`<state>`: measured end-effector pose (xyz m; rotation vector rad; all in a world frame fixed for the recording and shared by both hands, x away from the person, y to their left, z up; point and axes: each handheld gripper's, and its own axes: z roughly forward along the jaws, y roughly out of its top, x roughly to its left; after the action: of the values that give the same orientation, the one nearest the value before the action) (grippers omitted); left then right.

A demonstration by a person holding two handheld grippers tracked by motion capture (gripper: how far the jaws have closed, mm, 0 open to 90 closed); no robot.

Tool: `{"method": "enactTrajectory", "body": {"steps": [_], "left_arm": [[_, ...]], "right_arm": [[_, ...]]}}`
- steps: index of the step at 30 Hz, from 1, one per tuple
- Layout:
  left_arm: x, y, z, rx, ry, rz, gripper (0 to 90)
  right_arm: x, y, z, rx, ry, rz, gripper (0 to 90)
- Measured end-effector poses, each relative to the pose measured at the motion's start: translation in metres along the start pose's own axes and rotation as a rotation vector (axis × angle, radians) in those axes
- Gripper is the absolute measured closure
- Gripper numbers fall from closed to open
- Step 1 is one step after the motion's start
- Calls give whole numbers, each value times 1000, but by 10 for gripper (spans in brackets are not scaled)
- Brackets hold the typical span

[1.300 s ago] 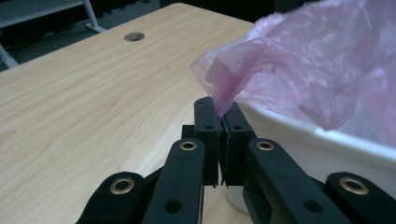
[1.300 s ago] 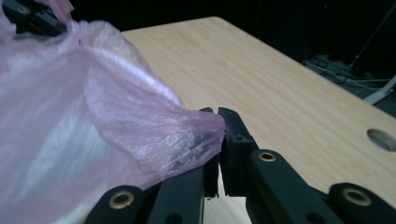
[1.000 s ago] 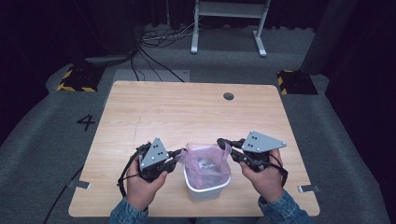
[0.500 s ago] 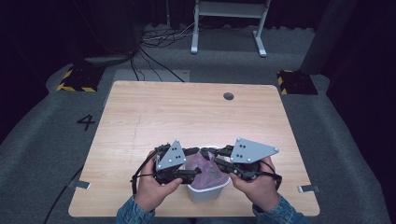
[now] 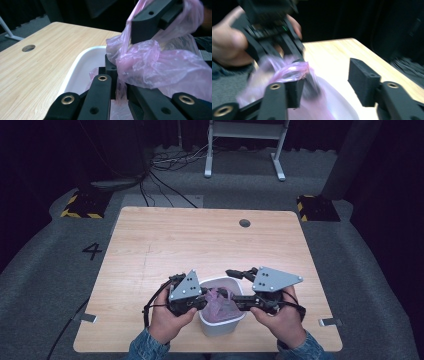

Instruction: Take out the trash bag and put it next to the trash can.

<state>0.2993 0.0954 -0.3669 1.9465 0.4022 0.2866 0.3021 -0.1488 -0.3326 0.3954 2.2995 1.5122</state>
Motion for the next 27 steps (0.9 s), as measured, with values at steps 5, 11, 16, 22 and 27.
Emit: {"method": "enactTrajectory", "body": {"steps": [5,11,16,22,27], "left_arm": [[-2,3,1,-20,-2,-6,892],[-4,6,1,-15,29,10,892],[2,6,-8,-51,62,-23,892],[5,7,-6,-63,75,-40,891],[3,12,-1,-58,61,-36,889]], "right_arm": [[-13,-23,-21,-15,38,115,387],[-25,-38,-28,-29,30,203,319],[-30,-39,-37,22,-29,193,322],[-13,-39,-17,119,154,133,274],[-1,-30,15,139,203,84,247]]}}
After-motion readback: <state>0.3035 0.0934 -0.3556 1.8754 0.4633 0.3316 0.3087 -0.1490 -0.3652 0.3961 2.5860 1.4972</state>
